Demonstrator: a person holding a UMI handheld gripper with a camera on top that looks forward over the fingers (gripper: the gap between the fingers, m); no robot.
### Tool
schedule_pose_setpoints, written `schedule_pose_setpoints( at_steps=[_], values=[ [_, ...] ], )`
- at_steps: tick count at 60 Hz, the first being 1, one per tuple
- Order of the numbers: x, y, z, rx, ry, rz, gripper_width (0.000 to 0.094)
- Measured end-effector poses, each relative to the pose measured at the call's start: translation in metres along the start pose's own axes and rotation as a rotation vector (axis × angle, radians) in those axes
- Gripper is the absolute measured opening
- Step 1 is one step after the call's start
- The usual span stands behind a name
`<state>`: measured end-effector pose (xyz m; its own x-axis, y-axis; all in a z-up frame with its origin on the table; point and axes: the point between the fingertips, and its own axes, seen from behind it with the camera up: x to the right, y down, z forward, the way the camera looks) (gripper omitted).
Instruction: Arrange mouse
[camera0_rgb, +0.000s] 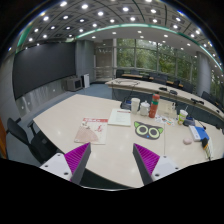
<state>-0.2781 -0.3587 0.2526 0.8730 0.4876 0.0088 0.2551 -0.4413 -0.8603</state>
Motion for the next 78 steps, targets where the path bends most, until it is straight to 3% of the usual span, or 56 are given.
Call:
schedule_pose_setpoints(
  at_steps=[11,23,33,42,51,78],
  values=[
    [0.078,0.042,0.011,-0.055,0.091,0.048,0.0857],
    [0.229,0.118,0.043,-0.138,0.215,0.146,0.0859],
    [0.362,0.158,0.082,-0.149,0.312,0.217,0.0854],
    [0.468,0.162,0.125,-0.113,0.38,0.215,0.0854],
    [0.531,0.162,0.177,-0.124,0.375,0.271,0.0855],
    [0.592,0.139,0.282,-0.13,0.345,0.336,0.0855]
  ],
)
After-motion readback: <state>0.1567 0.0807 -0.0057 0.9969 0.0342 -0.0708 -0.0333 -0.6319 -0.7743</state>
